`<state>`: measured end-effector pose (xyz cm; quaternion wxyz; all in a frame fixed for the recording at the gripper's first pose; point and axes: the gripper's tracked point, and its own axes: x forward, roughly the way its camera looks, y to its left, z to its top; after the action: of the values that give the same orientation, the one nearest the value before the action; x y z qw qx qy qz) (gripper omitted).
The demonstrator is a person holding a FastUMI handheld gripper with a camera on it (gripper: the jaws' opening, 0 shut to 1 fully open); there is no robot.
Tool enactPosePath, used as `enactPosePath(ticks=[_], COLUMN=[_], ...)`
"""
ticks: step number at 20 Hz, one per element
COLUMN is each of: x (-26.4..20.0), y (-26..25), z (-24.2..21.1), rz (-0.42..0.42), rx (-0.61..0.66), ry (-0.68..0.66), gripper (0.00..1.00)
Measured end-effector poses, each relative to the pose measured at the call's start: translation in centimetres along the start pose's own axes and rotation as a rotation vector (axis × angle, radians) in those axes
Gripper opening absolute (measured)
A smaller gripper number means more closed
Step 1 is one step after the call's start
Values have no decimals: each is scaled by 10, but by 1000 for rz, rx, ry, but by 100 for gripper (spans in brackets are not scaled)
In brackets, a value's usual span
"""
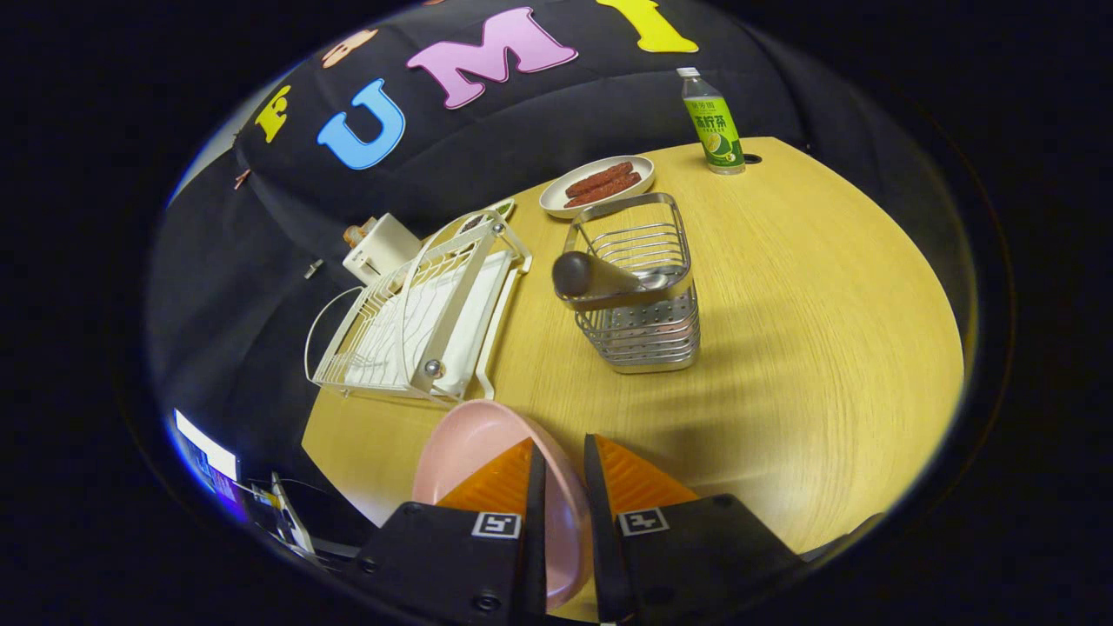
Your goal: Take the plate from the dish rack, then take the spoon from the basket and place it into the plate.
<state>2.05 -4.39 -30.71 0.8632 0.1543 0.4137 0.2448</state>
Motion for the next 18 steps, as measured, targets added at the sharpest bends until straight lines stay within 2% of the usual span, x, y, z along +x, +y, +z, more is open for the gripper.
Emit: enactPosePath(ticks=[3,4,5,6,8,14,18], x=[-4,-9,-13,-18,-27,-53,-48], y=[-3,-3,-4,-2,-2,6,8], z=[-2,-1,1,4,12,75,99], rz=[6,5,3,6,5,-19,-30], rx=[-56,-75,-93,-117,-190,-383,-463], ry=[-20,-35,-54,-73,-120,-392,-508], gripper=[39,53,61,78,98,98,98])
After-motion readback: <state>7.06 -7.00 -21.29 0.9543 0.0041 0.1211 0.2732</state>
